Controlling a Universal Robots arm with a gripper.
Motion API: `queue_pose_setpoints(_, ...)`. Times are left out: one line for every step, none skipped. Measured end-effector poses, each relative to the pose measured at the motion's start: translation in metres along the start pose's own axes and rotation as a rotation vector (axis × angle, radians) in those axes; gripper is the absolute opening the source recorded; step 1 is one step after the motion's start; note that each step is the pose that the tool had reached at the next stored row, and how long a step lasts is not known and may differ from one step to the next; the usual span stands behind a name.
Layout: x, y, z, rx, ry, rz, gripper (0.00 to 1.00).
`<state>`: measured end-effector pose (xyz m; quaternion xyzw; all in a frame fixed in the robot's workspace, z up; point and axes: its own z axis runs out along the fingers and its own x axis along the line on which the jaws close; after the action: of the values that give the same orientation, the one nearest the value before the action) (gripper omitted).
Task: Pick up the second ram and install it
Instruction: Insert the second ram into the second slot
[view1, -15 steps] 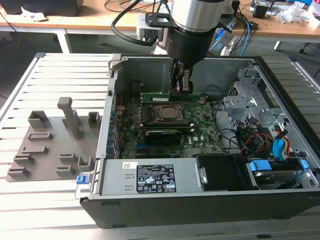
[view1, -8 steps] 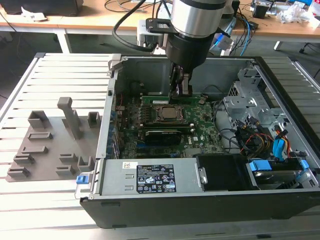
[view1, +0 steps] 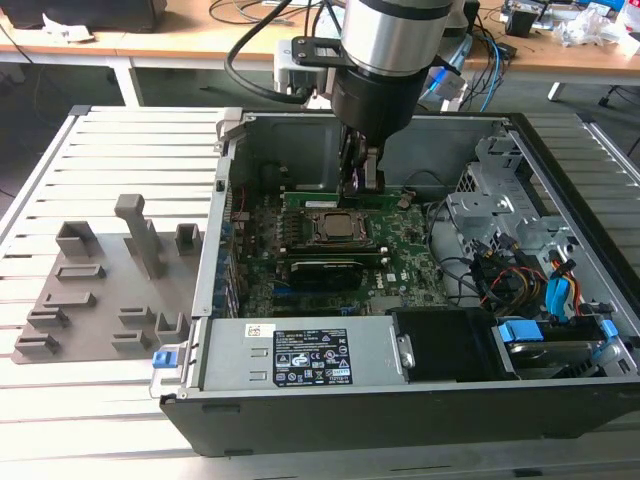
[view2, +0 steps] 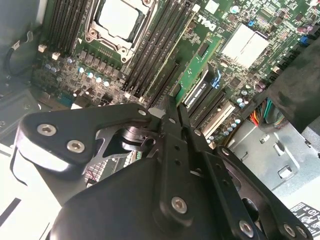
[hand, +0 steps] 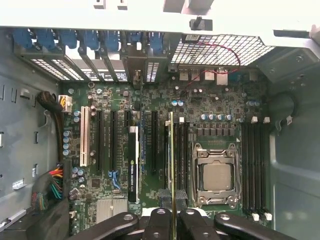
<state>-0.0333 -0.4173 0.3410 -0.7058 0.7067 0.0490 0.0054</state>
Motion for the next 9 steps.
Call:
queue_pose_setpoints(0.0000, 0.0000, 0.0004, 0.0000, -0.0012, 0.000, 0.14)
queue_pose_setpoints(0.0000, -0.0002, 0.0019, 0.0001, -0.0065, 0.000, 0.14)
queue_pose_setpoints(0.0003, -0.0003, 0.0049, 0.0000, -0.0178, -0.001, 0.14)
queue_pose_setpoints(0.0001, -0.0007, 0.0093, 0.0000, -0.0180, -0.001, 0.14)
queue_pose_setpoints(-0.0005, -0.0010, 0.0152, 0.0000, -0.0179, -0.001, 0.14)
queue_pose_setpoints(-0.0010, -0.0012, 0.0192, -0.0001, -0.0179, -0.001, 0.14)
queue_pose_setpoints(-0.0010, -0.0015, 0.0215, 0.0000, -0.0180, -0.001, 0.14)
queue_pose_setpoints(-0.0012, -0.0017, 0.0232, 0.0000, -0.0181, -0.001, 0.14)
queue_pose_setpoints(-0.0013, -0.0019, 0.0257, 0.0000, -0.0180, -0.001, 0.14)
